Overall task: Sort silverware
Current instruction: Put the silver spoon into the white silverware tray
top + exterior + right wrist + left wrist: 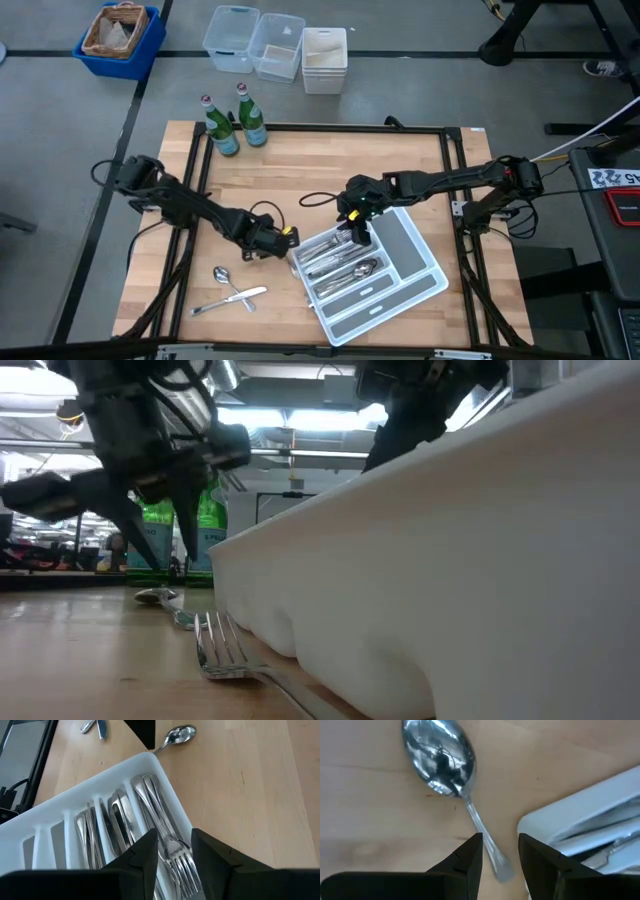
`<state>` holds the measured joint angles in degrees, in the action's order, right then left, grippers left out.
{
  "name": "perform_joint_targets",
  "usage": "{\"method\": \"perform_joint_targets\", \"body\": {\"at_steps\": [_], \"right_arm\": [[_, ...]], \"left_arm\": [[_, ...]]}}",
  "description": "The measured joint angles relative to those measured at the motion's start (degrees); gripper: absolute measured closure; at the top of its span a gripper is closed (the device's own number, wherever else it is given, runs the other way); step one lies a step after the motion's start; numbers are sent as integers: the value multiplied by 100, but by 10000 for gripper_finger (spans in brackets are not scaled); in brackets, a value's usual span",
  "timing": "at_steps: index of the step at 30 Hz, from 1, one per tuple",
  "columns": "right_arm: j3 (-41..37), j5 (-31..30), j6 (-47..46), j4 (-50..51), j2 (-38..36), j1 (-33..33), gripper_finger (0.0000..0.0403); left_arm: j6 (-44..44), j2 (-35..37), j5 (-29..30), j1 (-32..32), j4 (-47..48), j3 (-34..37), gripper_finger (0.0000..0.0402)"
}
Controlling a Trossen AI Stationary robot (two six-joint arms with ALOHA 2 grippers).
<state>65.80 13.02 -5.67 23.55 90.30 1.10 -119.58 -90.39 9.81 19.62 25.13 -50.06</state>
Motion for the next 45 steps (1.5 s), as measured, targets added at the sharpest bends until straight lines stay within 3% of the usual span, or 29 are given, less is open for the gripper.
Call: {"method": "perform_joint_targets", "body": {"at_steps": [8,27,41,45], "right_arm": [[0,-4,2,18,0,0,281],[2,0,4,20,0,0,281],[4,-2,7,18,-2,0,281],[4,-2,7,18,-2,0,281]], "left_arm": [[-199,-362,-342,-51,-67,2,286],[-305,-485,-142,-410,396,0,289],[340,-507,199,-486,614,0,390],[481,-507,335,-483,563,-2,394]]}}
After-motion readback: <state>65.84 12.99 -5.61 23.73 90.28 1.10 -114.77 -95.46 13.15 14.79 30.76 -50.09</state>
